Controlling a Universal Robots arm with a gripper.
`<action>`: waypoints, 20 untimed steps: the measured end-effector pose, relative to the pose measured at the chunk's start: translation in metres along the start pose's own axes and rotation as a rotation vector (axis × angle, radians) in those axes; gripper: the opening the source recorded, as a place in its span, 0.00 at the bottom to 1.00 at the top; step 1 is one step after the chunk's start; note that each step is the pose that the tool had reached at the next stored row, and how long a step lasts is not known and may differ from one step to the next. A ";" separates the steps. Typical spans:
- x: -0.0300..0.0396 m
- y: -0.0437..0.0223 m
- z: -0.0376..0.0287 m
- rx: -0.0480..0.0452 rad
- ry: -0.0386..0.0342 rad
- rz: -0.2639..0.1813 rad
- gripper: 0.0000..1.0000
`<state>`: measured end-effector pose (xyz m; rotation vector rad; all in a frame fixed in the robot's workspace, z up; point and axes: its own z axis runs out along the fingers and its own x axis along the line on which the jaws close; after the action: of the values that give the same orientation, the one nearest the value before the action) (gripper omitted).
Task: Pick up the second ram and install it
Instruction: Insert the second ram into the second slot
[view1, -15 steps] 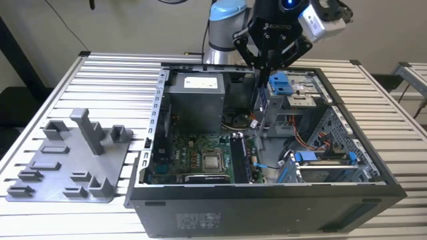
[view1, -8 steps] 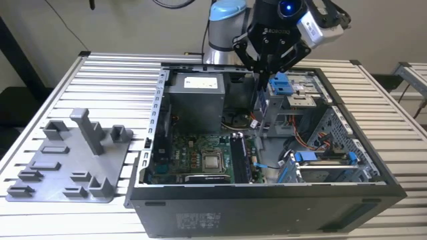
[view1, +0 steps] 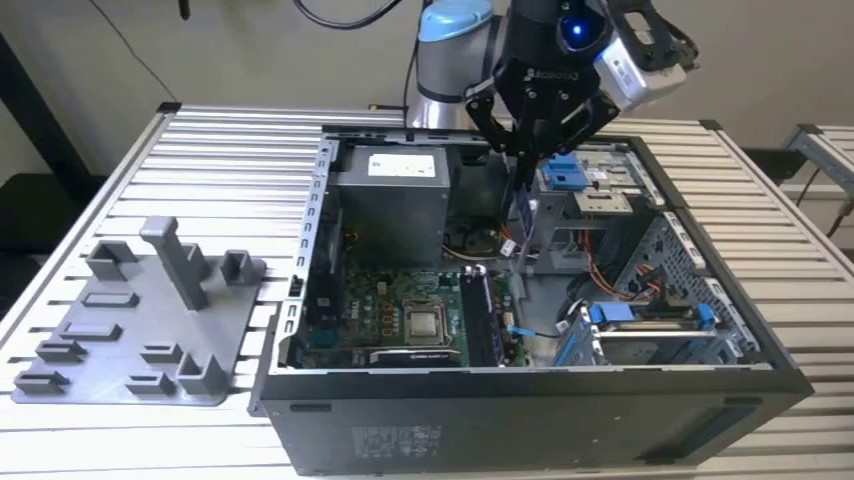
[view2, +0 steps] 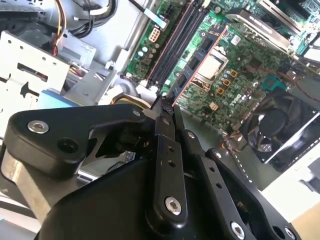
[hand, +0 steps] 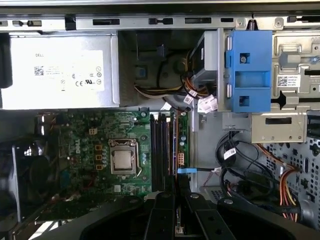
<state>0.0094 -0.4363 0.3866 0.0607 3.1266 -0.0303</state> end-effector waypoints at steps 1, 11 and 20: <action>0.0002 0.0000 0.0009 0.0001 0.0000 0.000 0.14; 0.0048 -0.0001 0.0107 0.0009 0.0001 0.000 0.14; 0.0045 -0.0001 0.0126 0.0006 0.0000 0.001 0.14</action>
<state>0.0050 -0.4365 0.3739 0.0628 3.1265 -0.0312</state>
